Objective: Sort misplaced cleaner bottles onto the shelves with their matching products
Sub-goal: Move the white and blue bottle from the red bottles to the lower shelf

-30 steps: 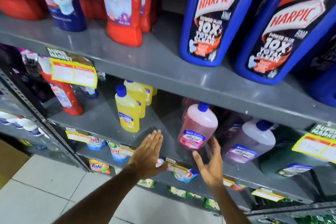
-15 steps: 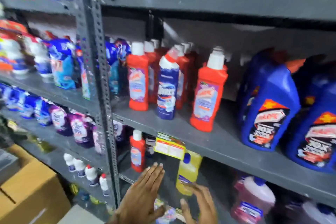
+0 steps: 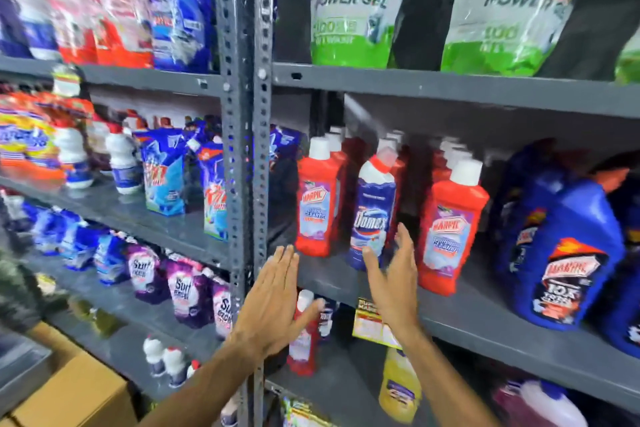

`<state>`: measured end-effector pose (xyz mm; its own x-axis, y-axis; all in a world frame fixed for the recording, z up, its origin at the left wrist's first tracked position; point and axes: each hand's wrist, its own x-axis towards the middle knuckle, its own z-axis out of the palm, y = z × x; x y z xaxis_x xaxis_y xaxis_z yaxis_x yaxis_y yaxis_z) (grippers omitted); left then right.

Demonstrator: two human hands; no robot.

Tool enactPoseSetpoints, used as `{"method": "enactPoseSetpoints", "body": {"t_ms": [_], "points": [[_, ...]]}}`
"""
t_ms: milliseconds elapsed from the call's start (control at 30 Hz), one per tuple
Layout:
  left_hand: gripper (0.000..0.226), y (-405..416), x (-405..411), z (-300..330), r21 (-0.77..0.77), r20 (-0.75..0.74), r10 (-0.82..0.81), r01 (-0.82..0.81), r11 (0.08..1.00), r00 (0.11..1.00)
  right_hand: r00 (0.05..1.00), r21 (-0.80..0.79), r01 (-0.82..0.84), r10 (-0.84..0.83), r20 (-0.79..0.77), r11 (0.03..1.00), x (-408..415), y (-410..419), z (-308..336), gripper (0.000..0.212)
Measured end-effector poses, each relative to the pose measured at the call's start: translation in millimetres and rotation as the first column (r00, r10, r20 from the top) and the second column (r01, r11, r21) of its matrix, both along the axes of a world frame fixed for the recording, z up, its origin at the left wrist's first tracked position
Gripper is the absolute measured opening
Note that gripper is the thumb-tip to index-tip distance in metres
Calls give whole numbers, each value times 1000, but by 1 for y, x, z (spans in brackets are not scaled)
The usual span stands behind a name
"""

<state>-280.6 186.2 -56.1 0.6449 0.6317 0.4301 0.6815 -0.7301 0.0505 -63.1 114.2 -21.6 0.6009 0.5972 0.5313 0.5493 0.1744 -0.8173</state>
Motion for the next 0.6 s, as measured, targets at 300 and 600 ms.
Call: {"method": "enactPoseSetpoints", "body": {"t_ms": [300, 600], "points": [[111, 16, 25, -9, -27, -89, 130, -132, 991, 988, 995, -139, -72, 62, -75, 988, 28, 26, 20, 64], [104, 13, 33, -8, -72, -129, 219, -230, 971, 967, 982, -143, -132, 110, -152, 981, 32, 28, 16, 63]]}}
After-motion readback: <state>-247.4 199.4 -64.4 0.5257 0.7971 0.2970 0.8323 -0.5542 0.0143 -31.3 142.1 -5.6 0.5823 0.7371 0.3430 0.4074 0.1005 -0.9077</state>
